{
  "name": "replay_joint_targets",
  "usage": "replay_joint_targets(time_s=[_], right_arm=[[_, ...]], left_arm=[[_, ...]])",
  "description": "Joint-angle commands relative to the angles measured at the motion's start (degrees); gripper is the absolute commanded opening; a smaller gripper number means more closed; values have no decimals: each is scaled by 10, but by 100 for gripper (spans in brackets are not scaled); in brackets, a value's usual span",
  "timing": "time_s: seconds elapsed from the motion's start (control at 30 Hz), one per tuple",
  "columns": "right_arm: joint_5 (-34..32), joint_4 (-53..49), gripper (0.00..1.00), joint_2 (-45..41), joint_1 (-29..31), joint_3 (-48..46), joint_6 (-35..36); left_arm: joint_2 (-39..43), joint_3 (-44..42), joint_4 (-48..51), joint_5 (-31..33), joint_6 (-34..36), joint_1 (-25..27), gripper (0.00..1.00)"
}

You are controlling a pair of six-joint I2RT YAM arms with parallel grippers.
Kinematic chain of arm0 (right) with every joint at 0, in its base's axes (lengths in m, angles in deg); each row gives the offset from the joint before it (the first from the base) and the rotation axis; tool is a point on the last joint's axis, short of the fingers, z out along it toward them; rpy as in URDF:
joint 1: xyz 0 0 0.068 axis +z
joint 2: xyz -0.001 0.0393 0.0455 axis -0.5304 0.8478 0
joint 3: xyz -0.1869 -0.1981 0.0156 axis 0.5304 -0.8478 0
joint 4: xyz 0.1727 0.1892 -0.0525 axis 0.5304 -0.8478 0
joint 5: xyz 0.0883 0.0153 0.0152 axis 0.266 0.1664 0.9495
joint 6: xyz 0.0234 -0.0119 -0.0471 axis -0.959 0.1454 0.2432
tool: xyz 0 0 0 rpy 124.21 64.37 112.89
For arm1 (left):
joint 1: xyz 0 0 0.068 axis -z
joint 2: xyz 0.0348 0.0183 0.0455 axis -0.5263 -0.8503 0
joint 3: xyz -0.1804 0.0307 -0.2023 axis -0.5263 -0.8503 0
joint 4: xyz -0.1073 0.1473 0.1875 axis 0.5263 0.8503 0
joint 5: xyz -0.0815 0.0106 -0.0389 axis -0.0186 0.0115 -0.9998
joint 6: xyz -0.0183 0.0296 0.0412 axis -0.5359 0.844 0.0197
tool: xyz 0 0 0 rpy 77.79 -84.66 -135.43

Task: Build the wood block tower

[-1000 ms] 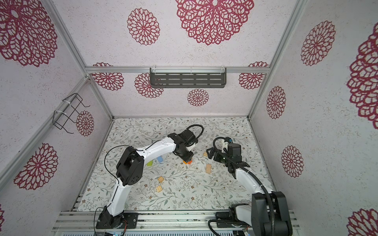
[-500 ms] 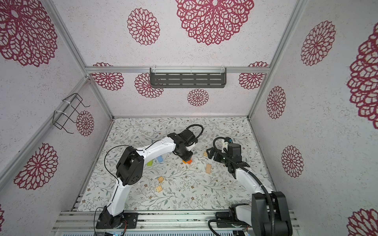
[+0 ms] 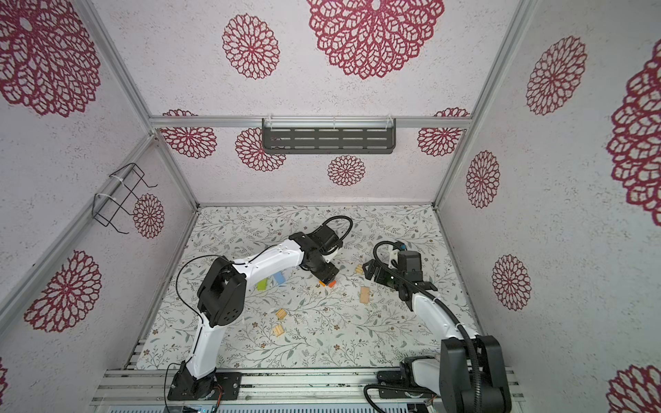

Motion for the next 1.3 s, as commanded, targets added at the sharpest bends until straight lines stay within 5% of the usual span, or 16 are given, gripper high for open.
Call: replay_joint_targets(time_s=[0.0,0.37,0.67,1.27], right_arm=[[-38,-45,93,-12,0,32,10],[-151,-179,74,33,75,145,13],[-231,-216,70,140,139,218,-13],[-275,-213,62,322,173,315,-104]], left_arm=[[87,-34,-44,35,-7,-9,96],[281,-241,-132,219,-184,-29,97],[406,-451,-181,256,-315,-37,97],[566,-614,-220,332,-359,-47,97]])
